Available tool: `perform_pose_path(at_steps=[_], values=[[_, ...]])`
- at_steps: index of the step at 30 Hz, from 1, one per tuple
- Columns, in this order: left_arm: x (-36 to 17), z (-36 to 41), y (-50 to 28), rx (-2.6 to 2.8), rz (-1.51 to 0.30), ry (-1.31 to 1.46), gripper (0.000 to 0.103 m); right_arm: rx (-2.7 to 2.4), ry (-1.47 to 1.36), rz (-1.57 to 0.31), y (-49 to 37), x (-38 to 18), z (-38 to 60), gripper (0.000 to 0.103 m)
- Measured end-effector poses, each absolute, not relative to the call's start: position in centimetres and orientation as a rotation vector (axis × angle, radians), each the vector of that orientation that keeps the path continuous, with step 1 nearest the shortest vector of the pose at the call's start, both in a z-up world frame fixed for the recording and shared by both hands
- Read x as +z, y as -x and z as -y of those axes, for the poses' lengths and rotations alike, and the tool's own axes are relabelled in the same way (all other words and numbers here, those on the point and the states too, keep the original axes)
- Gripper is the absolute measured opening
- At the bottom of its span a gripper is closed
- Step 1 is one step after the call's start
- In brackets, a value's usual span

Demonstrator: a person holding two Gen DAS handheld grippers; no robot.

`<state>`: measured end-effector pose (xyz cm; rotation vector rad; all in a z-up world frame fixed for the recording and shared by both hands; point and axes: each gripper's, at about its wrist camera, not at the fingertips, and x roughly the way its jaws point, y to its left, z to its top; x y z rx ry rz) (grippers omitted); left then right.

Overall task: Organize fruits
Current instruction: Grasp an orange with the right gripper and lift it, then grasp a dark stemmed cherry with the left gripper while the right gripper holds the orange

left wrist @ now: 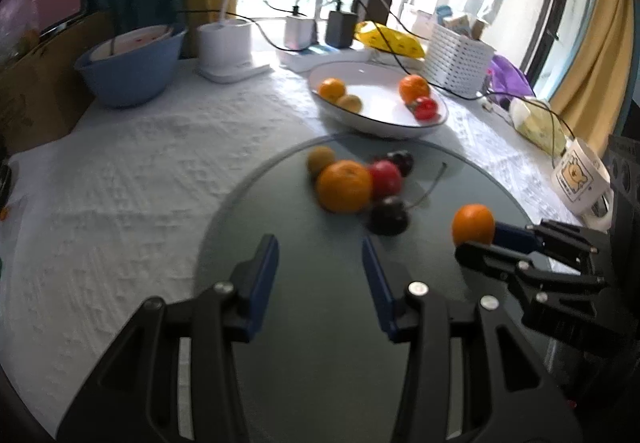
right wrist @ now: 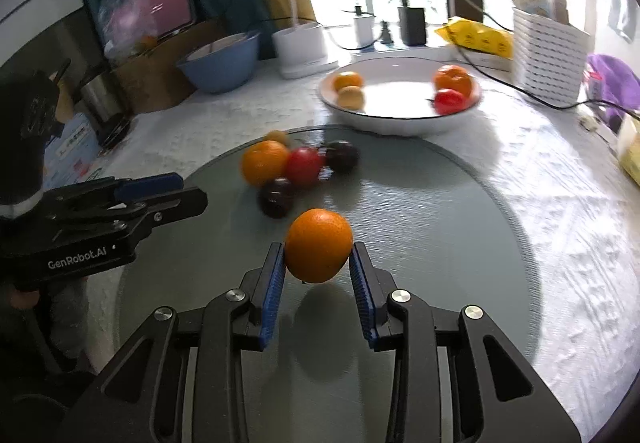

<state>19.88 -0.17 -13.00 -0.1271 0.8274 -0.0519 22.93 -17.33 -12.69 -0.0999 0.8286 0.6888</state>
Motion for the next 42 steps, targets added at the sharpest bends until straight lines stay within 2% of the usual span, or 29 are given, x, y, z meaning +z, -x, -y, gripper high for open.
perform_pose_path(at_steps=[24, 29, 42], values=[[-14.8, 5.3, -24.3, -0.132, -0.887, 0.023, 0.045, 0.635, 0.020, -0.794, -26.5, -11.6, 21.2, 0.035], [-14.7, 5.4, -24.4, -0.133, -0.882, 0.013, 0.030, 0.631, 0.017, -0.787, -26.8, -11.2, 21.3, 0.035], [-12.3, 5.2, -23.5, -0.181, -0.830, 0.037, 0.029, 0.611, 0.041, -0.760, -27.0, -10.2, 21.0, 0.035]])
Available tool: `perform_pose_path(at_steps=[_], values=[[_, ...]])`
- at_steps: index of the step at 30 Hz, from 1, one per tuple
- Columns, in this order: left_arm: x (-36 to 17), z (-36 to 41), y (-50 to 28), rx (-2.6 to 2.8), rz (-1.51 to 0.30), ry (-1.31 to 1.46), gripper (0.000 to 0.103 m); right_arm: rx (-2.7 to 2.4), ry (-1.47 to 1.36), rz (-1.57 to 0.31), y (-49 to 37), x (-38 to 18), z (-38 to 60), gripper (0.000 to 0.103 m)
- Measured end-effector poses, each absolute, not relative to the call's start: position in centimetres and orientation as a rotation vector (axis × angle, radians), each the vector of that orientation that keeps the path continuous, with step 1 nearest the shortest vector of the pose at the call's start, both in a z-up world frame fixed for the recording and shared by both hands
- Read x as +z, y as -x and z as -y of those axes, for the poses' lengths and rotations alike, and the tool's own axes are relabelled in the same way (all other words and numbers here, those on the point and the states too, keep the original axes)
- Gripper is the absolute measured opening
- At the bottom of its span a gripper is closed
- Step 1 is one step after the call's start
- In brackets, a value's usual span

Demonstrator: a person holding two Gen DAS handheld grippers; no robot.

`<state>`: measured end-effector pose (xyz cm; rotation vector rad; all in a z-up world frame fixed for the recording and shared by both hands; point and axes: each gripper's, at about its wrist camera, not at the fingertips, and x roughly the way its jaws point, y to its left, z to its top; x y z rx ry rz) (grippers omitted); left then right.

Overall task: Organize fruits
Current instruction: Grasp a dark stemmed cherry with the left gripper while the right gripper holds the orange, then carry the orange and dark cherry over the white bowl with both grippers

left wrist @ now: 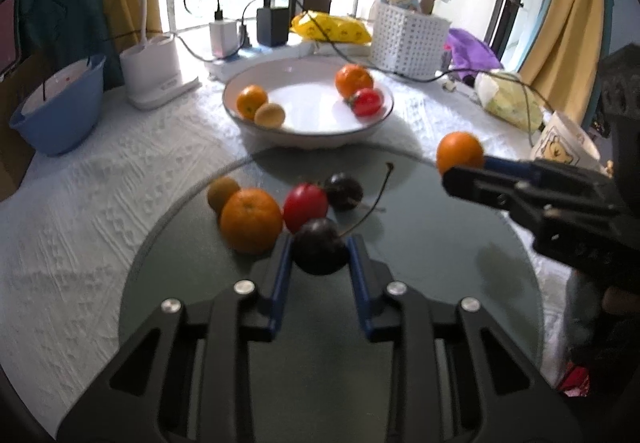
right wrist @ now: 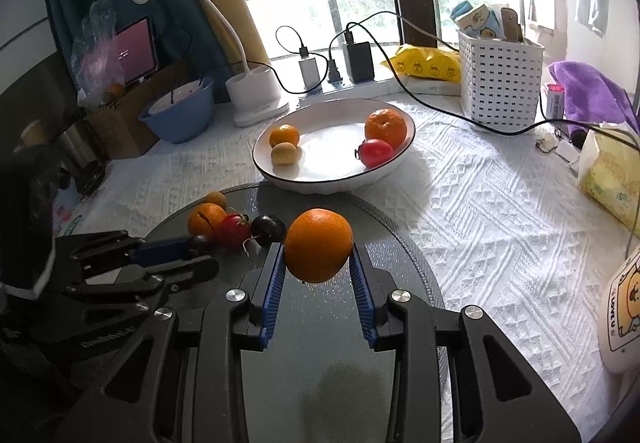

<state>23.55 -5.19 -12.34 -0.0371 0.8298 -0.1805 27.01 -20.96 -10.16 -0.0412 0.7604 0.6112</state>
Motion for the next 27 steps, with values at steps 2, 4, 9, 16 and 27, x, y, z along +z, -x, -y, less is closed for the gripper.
perform_pose_path(at_steps=[2, 4, 9, 16, 27], values=[[-11.6, 5.1, -23.6, -0.184, -0.813, 0.038, 0.029, 0.608, 0.044, -0.757, -27.1, -9.9, 20.9, 0.035], [-11.0, 4.9, -23.8, -0.187, -0.798, 0.040, 0.029, 0.607, 0.049, -0.750, -27.3, -9.6, 20.8, 0.035], [-10.1, 4.3, -24.8, -0.196, -0.774, 0.039, 0.029, 0.602, 0.057, -0.737, -28.2, -9.0, 20.6, 0.035], [-8.8, 3.3, -26.9, -0.202, -0.728, 0.055, 0.029, 0.592, 0.082, -0.725, -29.8, -8.3, 20.1, 0.035], [-8.4, 2.2, -30.5, -0.212, -0.706, 0.058, 0.029, 0.585, 0.109, -0.735, -32.3, -8.3, 18.7, 0.035]])
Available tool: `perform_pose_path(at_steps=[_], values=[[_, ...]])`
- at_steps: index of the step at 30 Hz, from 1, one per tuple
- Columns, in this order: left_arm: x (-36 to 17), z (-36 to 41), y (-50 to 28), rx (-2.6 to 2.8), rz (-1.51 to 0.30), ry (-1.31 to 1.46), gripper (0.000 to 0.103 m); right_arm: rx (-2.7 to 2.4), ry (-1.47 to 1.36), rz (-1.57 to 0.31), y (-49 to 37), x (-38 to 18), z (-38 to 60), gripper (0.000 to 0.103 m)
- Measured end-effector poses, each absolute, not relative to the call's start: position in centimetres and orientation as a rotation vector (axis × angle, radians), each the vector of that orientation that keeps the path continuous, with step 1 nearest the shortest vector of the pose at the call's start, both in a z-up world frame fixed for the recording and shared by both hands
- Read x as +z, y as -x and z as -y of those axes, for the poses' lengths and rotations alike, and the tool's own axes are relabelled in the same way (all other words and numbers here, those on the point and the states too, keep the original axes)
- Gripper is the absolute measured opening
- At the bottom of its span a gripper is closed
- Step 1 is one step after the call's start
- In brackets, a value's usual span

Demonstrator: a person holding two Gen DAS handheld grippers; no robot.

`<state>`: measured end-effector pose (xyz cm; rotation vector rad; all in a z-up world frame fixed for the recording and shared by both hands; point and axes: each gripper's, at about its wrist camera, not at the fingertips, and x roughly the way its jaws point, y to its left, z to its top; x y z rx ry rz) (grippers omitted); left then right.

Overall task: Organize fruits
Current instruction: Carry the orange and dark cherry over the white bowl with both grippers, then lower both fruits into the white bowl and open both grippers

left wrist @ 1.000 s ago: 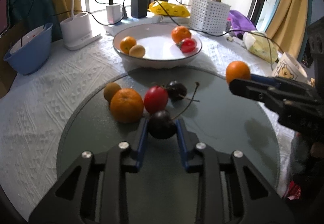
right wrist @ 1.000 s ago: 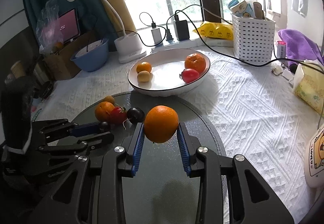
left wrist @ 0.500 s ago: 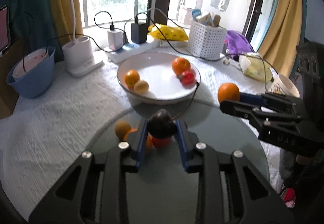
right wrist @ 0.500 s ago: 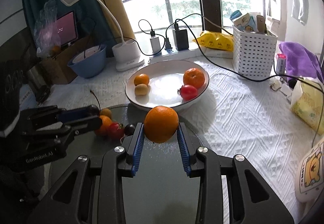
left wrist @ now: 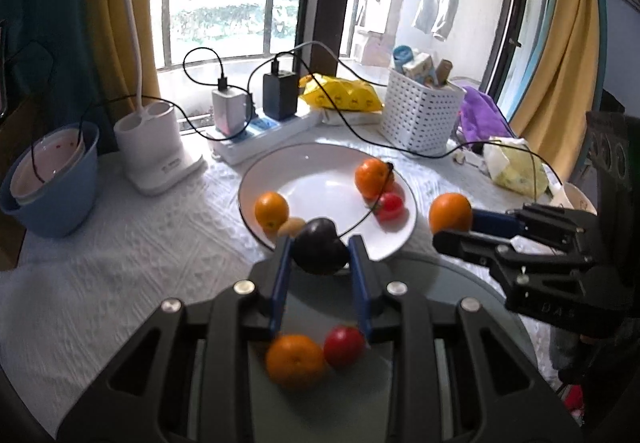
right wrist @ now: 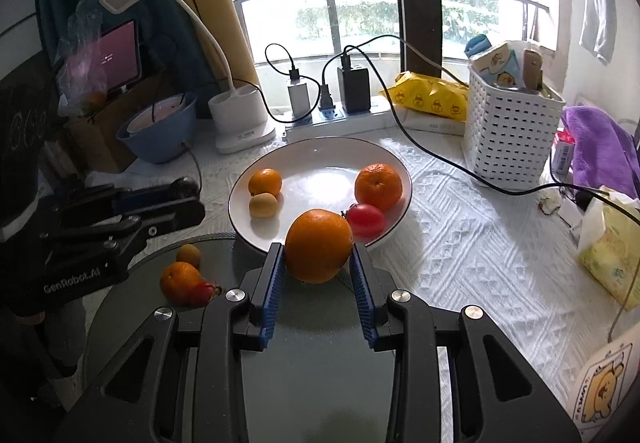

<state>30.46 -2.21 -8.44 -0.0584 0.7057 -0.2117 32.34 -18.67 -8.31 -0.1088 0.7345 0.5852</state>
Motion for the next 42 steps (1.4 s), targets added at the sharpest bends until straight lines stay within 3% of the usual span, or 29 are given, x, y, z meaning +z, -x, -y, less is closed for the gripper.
perform_pose_path(at_steps=[24, 42], values=[[-10.3, -0.3, -40.8, -0.285, -0.775, 0.062, 0.029, 0.584, 0.149, -0.759, -41.9, -9.8, 13.4, 0.035], [-12.2, -0.2, -43.1, -0.282, -0.863, 0.129, 0.030, 0.571, 0.128, -0.788, -43.8, -10.9, 13.1, 0.035]])
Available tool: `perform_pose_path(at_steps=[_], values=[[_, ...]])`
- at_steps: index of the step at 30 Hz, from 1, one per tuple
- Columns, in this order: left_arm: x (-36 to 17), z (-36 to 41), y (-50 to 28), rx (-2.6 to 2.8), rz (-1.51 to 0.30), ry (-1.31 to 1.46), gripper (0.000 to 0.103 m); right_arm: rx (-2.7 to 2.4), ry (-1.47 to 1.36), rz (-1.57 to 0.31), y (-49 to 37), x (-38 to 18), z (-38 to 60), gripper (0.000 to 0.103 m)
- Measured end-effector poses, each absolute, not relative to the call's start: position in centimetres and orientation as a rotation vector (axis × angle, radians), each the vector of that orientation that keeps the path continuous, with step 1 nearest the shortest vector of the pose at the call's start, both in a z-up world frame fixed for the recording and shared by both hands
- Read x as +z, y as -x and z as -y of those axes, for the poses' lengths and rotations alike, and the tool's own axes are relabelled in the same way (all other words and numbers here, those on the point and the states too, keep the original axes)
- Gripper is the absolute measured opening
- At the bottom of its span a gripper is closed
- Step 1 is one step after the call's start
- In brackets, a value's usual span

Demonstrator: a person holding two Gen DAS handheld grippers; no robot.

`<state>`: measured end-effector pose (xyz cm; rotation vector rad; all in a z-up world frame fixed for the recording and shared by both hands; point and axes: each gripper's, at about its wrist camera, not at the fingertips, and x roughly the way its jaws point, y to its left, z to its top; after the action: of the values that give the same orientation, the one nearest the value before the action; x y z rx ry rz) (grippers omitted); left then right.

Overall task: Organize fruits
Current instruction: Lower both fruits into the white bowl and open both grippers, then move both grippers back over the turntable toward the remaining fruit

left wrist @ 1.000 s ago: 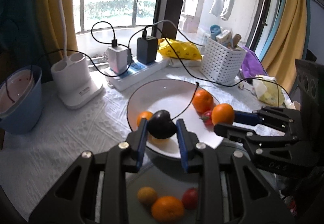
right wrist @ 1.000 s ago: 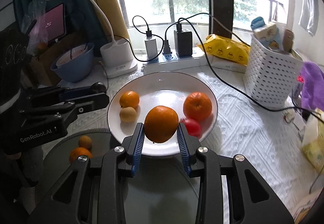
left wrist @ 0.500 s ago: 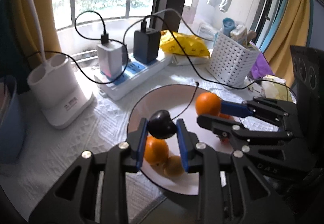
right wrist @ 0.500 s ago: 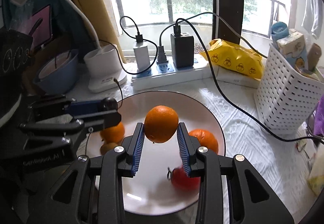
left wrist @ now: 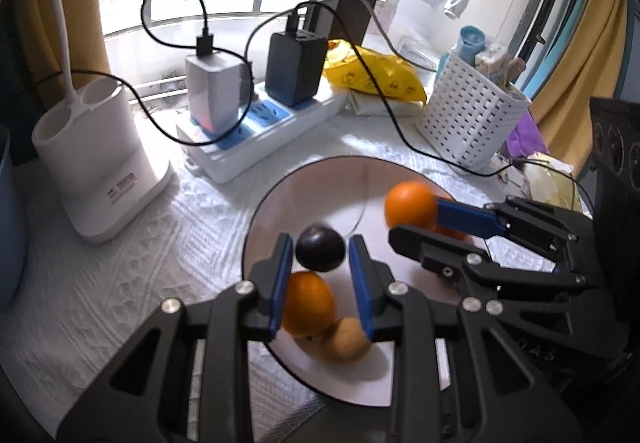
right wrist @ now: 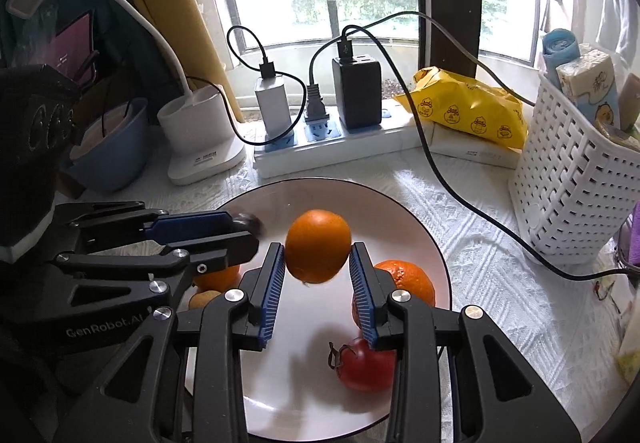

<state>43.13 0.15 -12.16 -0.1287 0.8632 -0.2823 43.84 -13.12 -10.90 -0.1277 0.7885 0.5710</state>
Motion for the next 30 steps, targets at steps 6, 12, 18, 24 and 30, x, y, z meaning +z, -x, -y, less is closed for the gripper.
perform_pose_path(at_steps=[6, 12, 18, 24, 30], values=[[-11.2, -0.8, -42.4, -0.262, -0.843, 0.144, 0.045, 0.554, 0.123, -0.770, -43.4, -10.3, 13.5, 0.044], [-9.9, -1.3, -40.6, -0.245, -0.815, 0.141, 0.045, 0.551, 0.122, -0.751, -42.1, -9.3, 13.8, 0.044], [-8.9, -2.2, -37.8, -0.209, -0.784, 0.148, 0.045, 0.558, 0.108, -0.740, -40.3, -8.6, 14.4, 0.045], [-8.4, -3.2, -34.9, -0.184, -0.766, 0.160, 0.045, 0.554, 0.109, -0.725, -38.3, -7.9, 14.9, 0.045], [-7.5, -4.0, -32.6, -0.160, -0.730, 0.174, 0.045, 0.548, 0.109, -0.701, -36.4, -7.0, 15.4, 0.045]])
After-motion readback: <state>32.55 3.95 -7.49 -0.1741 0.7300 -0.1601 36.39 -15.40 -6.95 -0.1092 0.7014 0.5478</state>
